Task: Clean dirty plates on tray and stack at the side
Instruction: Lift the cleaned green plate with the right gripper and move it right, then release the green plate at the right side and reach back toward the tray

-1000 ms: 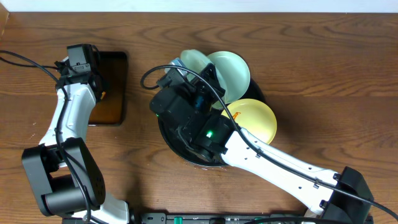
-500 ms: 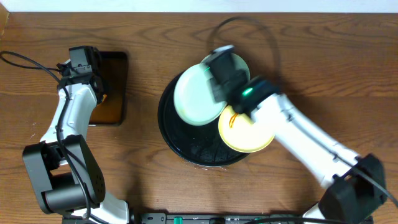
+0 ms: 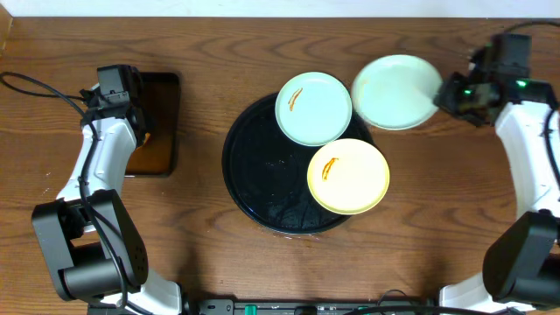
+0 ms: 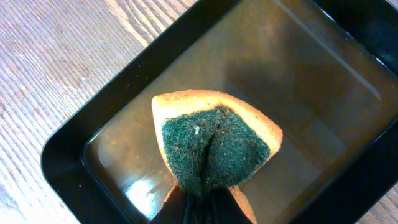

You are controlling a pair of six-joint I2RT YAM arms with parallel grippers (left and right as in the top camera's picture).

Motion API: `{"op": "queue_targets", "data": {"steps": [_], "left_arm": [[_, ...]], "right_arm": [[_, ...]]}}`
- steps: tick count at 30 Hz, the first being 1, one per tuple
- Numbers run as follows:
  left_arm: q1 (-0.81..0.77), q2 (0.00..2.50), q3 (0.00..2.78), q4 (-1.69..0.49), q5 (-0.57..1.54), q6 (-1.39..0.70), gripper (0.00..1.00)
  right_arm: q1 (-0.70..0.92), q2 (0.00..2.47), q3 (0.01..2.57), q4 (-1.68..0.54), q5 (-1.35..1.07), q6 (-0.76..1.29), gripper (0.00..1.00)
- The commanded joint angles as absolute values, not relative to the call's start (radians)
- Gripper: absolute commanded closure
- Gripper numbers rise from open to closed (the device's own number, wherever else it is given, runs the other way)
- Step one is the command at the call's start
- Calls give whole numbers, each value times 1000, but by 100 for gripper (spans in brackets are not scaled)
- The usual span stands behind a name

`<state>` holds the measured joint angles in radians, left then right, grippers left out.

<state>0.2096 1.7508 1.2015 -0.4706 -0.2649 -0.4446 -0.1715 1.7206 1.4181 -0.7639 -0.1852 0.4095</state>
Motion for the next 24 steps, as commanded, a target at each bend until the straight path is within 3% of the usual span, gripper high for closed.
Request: {"op": "queue_targets", "data": {"steps": [1,7,10,18,21,24], "left_arm": [[213,1761,1194,-473,-278,-439,92],[213,1761,1194,-477,-278,-439,92],[213,1761,1194,-476,-278,-439,92],[213,1760,1194,-484,-273,-439,92],[213,1760,1194,-483,-270,-439,91],[212,1760,1194,-505,-233,-442,92]], "right_arm": [[-224,1708,1345,-706,-53,404,99],[-279,1710,1265,-591,-26,415,98],[-286,1710,1261,-589,-104,421,81],[-200,1709,1302,-618,-684,284,44],[-73,1709,1355,-702,-623,252,25],[83,1709,1381,-705,-499,319,19]]}}
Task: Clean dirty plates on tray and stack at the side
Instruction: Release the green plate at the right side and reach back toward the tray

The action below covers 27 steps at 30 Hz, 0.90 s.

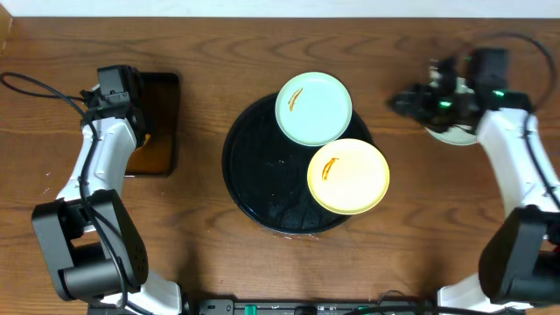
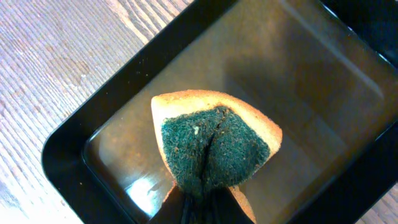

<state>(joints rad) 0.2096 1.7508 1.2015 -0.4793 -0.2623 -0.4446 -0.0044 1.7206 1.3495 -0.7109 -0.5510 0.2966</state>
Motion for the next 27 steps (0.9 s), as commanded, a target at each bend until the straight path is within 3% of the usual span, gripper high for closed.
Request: {"op": "queue_targets", "data": {"steps": [1,2,5,8,10,12,13,14,17,23,25,27], "left_arm": [[212,1760,1194,-522,-195,-464,92],[212,1760,1194,-513,-185,-504,92],[212,1757,1194,-437,-161,-686,92],[212,1758,1194,-417,-167,-667,92],[212,1760,1194,-416,-168,-667,92],[212,1760,1194,-421,-167,-665,92],[212,1760,1194,-427,-167,-651,92],[212,1760,1194,-433,-158,-609,92],[212,1760,1194,-435,-59,-487,92],[209,1757,1194,-431,234,-297,93],[200,1742,1194,-424,308,-244,93],[185,1710,1194,-424,336,-225,93]], "right_arm": [[145,1716,1381,-666,-448,416,18],[172,1718,1381,-629,-437,448,18],[271,1715,1381,-486,-391,337,2],[334,1715,1378,-490,-305,142,1],[354,1718,1364,-486,-221,207,3],[354,1734,1364,-497,-136,444,36],[354,1741,1364,-497,-136,468,30],[356,1755,1364,-499,-135,504,18],[363,1774,1364,-528,-83,605,27],[340,1842,1364,-564,61,673,30],[342,1872,1364,-556,44,673,29],[352,1896,1364,-549,15,673,21]]}}
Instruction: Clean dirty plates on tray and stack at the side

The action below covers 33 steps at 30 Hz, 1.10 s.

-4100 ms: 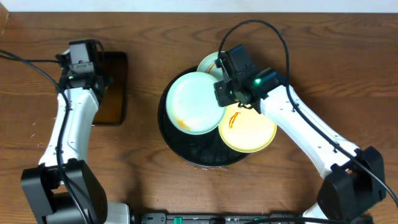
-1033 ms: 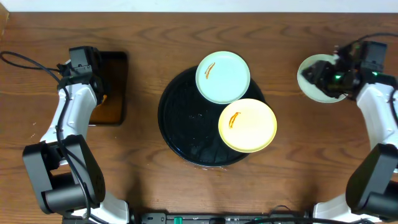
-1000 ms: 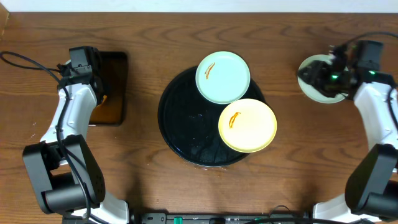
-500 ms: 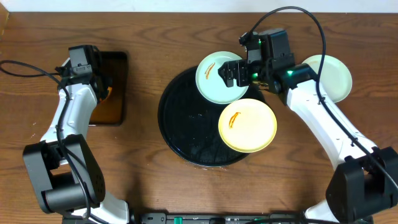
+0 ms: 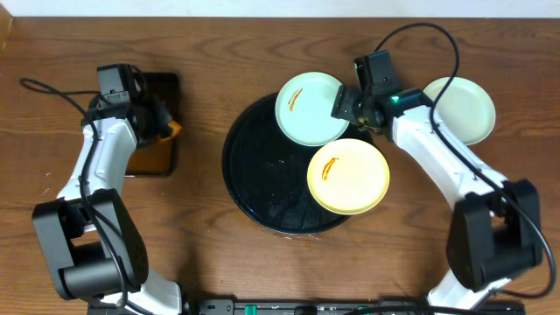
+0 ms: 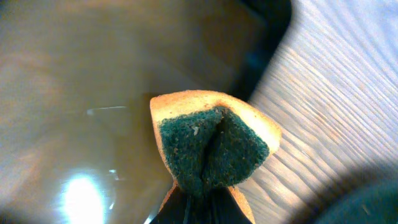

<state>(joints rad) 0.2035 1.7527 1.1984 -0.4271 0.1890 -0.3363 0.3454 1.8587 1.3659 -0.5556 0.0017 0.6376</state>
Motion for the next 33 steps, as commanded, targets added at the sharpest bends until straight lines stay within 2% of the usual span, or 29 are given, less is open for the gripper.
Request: {"op": "queue_targets", "data": {"steps": [1,2,5,6,7,8,10,20,23,27,33], "left_arm": [[177,1693,1194,-424,336,-225,93],[166,1671,1194,-424,336,-225,93],[127,1611,1194,-426,336,-226,93],[111,1596,1194,-429,336,-226,93],[94,1584,1194,-432,336,-226,93],[68,1578,1194,-437,336,-226,93],[41,1580,1194,-445,332,-226,92],[-12,1583,1194,-477,299,-226,92],[-12,1582,1194,-487,299,-226,93],[-12,1582,1194,-493,299,-226,92],[-12,1582,1194,-494,299,-226,92]], "right_arm": [[358,1903,1364,-550,11,673,22],[364,1912,1364,-545,13,678,24],[375,1931,1364,-518,30,706,42],[376,1937,1364,-521,30,746,53],[376,1944,1364,-530,30,798,57],[376,1955,1364,-543,30,861,56],[376,1969,1364,-542,30,864,53],[376,2000,1364,-534,49,863,50],[379,2005,1363,-527,48,863,52],[381,2018,1363,-522,47,863,60],[392,2046,1363,-519,24,863,61]]}}
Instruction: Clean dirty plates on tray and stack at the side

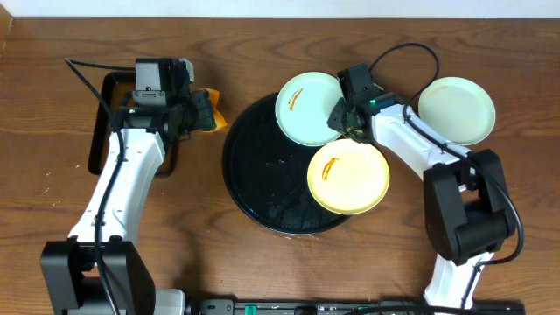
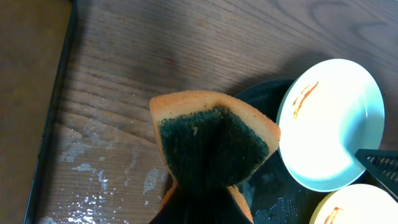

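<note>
A round black tray (image 1: 262, 175) carries two dirty plates. The pale green plate (image 1: 308, 109) (image 2: 329, 124) lies on the tray's far rim and the yellow plate (image 1: 350, 179) at its right, each with an orange smear. A clean pale plate (image 1: 457, 109) lies on the table at the right. My left gripper (image 1: 194, 114) (image 2: 202, 208) is shut on a folded orange sponge (image 1: 210, 109) (image 2: 211, 140) with a green scouring face, held over the wood just left of the tray. My right gripper (image 1: 343, 118) sits at the green plate's right rim; its jaws are hard to make out.
The black basin of brownish water (image 1: 131, 122) (image 2: 28, 106) stands at the far left. Wet drops spot the wood (image 2: 93, 168) beside it. Cables run from both arms across the back of the table.
My left gripper has carried the sponge from the basin's right edge to the wood beside the tray. The right gripper has shifted slightly nearer, onto the green plate's right rim.
At first my left gripper held the sponge over the basin water while the right held a pale plate beside the tray. That plate then moved right and was left on the table. The right gripper came back to the green plate, and the sponge left the basin.
</note>
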You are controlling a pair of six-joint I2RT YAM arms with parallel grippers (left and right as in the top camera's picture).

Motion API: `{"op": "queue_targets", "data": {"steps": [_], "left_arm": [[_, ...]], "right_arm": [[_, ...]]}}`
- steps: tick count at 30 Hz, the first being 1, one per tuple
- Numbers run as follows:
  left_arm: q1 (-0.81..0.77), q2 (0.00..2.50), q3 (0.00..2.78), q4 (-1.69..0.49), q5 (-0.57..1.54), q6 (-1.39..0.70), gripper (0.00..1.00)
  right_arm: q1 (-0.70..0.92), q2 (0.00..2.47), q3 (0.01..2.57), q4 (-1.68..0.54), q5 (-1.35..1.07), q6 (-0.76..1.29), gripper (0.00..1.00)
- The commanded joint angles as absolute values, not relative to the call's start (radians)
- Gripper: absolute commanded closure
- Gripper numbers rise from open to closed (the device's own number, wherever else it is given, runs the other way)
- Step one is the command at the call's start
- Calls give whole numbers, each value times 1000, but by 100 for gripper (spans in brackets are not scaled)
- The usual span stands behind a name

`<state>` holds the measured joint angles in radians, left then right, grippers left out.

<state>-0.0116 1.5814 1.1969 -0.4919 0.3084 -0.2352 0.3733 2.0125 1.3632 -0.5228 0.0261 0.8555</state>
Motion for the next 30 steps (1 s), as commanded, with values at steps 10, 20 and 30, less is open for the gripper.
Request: {"op": "queue_targets", "data": {"steps": [10,20,30], "left_arm": [[-12,1582,1194,-515,299,-226,92],[-12,1577,1194,-521,300,-225,93],[-17,1533,1194,-584,306,-221,92]], "right_arm": [[418,2059,1363,-451,-76,785,87],[421,2059,1374,-441,-318,618,99],[469,2059,1373,-608,-363,559,99]]}}
